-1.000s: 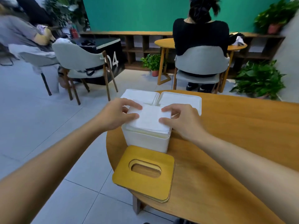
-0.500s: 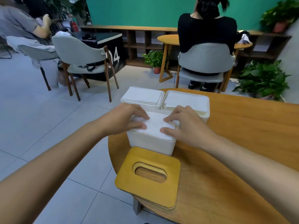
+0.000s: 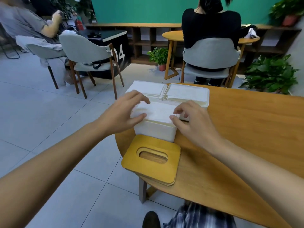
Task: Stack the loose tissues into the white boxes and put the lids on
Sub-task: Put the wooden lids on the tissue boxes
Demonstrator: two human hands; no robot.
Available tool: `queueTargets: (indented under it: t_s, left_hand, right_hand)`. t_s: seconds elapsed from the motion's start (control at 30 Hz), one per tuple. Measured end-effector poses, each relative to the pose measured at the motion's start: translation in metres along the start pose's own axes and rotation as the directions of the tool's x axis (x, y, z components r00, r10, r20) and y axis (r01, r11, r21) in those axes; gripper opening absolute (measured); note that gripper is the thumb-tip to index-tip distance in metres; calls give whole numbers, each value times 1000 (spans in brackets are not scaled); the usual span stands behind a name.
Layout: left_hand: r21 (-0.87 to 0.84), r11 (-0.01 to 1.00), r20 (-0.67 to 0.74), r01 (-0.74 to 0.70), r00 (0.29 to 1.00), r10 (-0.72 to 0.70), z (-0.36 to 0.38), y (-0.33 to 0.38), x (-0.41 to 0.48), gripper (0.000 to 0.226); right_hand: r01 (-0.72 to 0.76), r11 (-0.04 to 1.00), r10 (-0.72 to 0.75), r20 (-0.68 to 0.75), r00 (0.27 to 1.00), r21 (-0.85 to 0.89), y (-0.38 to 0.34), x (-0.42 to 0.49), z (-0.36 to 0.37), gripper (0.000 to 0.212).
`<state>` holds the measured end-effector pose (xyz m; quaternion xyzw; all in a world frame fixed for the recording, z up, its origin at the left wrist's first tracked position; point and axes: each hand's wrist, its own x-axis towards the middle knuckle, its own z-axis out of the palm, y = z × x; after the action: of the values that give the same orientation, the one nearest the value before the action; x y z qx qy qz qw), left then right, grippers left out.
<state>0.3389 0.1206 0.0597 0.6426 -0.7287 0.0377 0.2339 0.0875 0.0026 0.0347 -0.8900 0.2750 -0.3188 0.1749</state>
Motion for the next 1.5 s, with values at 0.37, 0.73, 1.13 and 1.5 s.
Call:
queueTargets:
  t_s: [0.37,0.73,1.13,1.5]
  left_hand:
    - [-3,993,608,115,789,-89,15,-1,-75,70]
    - [-40,990,555,134,827,-90,14,3,-68,77]
    - [-22,992,503,128,859,-100,-61,71,38,99]
    - [-74,970,532,230,832,-156,-4,12,163,124]
  right_hand:
    - [-39,979,143,541,829,-198,-33,-89,12,75]
    - [-105,987,151,498,854,-120,-26,-84,8,74]
    - [-48,986,112,417,902,-163,-12,-34,-109,105]
    - [-104,960,206,410,888,-258,72,70,-111,105]
